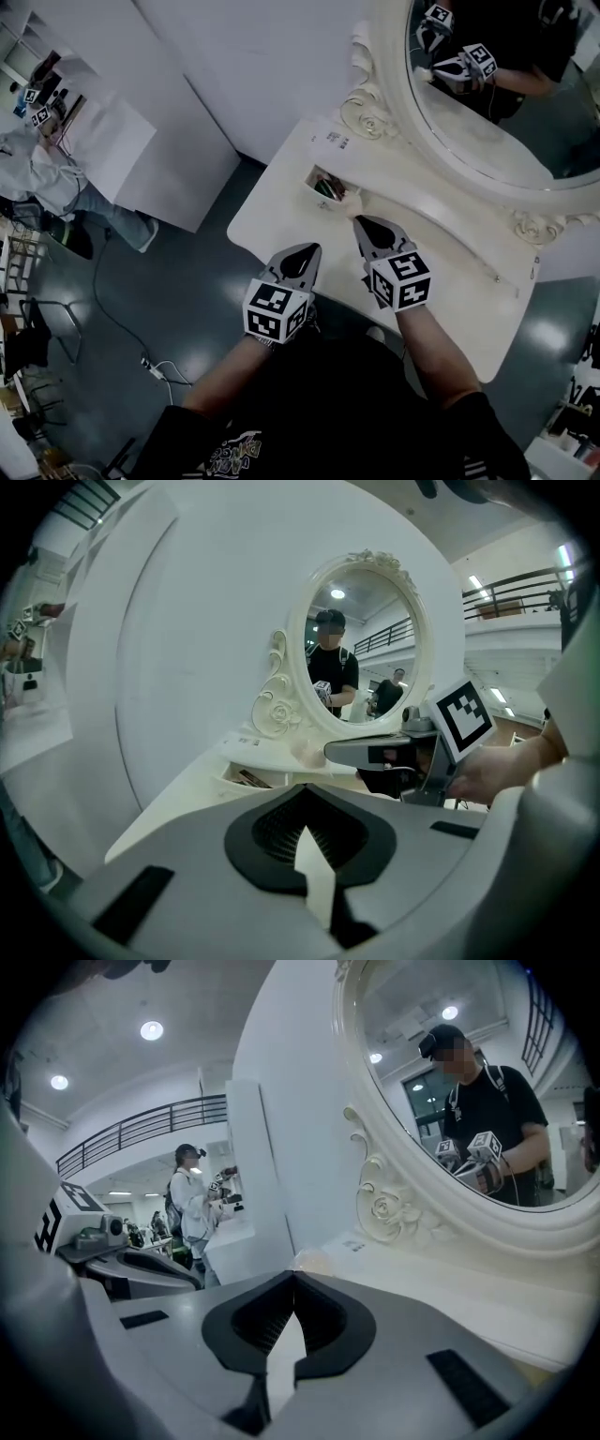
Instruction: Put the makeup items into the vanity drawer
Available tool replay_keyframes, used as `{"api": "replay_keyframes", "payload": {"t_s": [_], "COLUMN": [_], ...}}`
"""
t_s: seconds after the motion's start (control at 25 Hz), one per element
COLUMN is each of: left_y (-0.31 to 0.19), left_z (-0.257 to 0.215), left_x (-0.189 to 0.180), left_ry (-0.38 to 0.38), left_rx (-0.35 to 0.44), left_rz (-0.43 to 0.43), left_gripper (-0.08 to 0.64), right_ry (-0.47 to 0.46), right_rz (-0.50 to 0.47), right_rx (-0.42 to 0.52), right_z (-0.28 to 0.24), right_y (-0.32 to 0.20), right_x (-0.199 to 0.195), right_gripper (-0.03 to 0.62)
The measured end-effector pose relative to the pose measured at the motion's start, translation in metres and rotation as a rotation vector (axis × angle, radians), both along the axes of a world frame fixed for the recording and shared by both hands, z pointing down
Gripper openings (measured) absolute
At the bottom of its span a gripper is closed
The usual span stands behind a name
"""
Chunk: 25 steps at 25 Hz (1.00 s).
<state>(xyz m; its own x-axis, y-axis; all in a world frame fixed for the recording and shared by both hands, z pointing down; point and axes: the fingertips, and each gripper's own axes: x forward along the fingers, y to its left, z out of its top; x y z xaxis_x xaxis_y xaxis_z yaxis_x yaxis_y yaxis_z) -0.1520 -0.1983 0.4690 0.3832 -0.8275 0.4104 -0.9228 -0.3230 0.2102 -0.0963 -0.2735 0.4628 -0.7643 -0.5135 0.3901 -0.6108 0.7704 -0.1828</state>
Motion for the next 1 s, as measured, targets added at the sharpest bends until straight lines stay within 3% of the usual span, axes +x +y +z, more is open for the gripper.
{"api": "replay_keyframes", "payload": {"t_s": [0.4,1.0], "left_y": [-0.023,-0.042], "left_z": [0.013,0.042], "left_x": [-0.039,-0.089], "left_ry": [0.028,0.07], "left_rx": [-0.024,-0.069], "left_rz": [0.042,0.058], "left_gripper": [-0.002,-0.002], "right_ry": [0.114,0.295], "right_rz": [-0.006,-0.005], "right_rx": [0.015,-0.068], "right_z": [0.023,0.088], "right_y": [-0.041,-0.074], "right_x": [-0.041,-0.064], "right_gripper": [0.031,0.031]}}
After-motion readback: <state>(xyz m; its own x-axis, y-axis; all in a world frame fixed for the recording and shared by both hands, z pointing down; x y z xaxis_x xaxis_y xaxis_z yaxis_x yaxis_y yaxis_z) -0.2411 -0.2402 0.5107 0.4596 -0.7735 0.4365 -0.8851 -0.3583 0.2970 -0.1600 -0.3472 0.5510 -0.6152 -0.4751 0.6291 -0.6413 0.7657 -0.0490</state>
